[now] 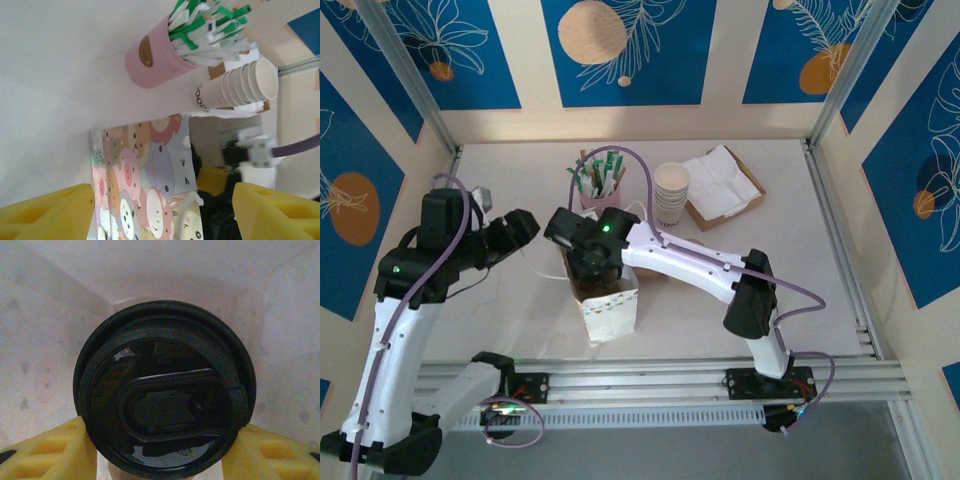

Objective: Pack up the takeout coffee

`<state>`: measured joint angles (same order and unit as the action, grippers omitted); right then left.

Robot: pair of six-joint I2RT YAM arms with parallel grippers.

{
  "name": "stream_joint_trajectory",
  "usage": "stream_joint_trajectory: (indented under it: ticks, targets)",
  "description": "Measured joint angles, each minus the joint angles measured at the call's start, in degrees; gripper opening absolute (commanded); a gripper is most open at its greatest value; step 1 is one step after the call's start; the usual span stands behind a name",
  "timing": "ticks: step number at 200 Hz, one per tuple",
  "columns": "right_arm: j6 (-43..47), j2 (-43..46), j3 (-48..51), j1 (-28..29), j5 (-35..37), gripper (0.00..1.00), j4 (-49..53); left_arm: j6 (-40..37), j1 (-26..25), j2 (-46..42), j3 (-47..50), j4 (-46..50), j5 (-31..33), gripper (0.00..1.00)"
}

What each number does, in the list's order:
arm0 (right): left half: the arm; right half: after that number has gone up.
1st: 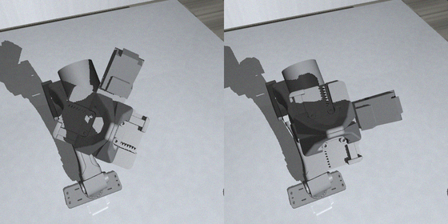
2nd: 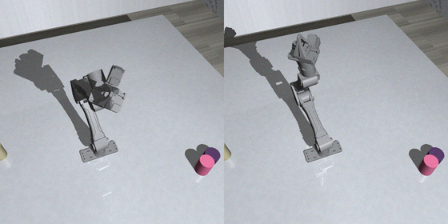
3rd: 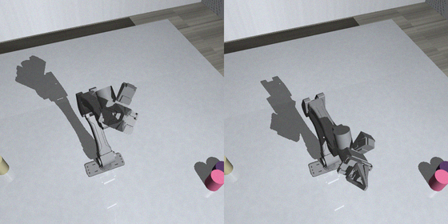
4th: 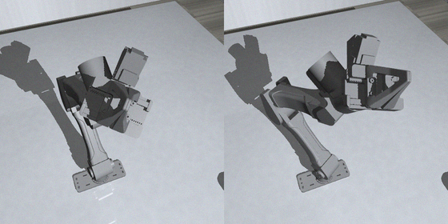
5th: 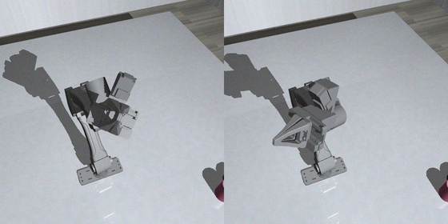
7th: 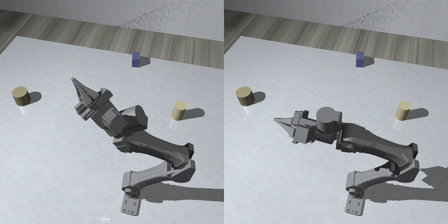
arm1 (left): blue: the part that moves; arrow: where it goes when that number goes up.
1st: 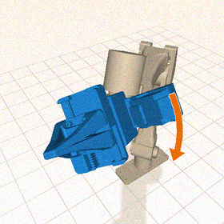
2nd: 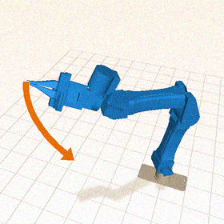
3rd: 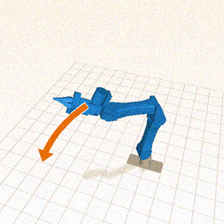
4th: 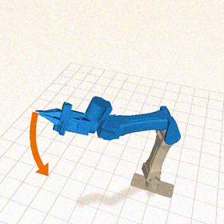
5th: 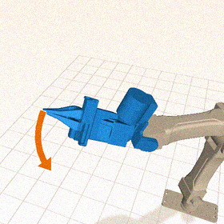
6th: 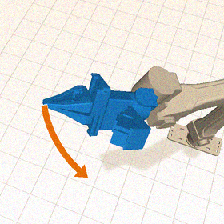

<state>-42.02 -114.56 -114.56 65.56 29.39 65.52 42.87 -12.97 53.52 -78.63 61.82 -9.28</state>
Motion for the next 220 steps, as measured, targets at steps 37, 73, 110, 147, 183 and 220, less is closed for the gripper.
stream_joint_trajectory:
  ticks: [37,73,110,147,183,220]
  targets:
    - [0.20,-0.02,0.96,-0.02,0.00,0.55,-1.57,-1.05,0.28,2.25,-2.60,0.13,2.01,0.68]
    - [0.66,-0.28,0.94,-0.24,0.00,0.55,-2.89,-1.22,2.97,4.59,-2.64,-0.39,2.73,0.59]
    - [1.36,-1.51,0.94,-0.85,0.00,0.55,-3.48,2.10,6.16,8.11,0.79,-6.71,-0.85,0.54]
    - [2.71,-2.97,0.94,-1.25,-0.02,0.55,-4.35,4.59,7.72,12.44,5.55,-12.79,-5.11,0.52]
    - [3.23,-3.17,1.55,-1.46,-0.26,0.55,-5.07,4.68,7.89,14.23,8.68,-17.38,-7.93,0.53]
    - [3.19,-3.69,1.70,-1.44,-1.01,0.55,-5.01,3.61,7.98,14.19,9.81,-19.91,-9.07,0.55]
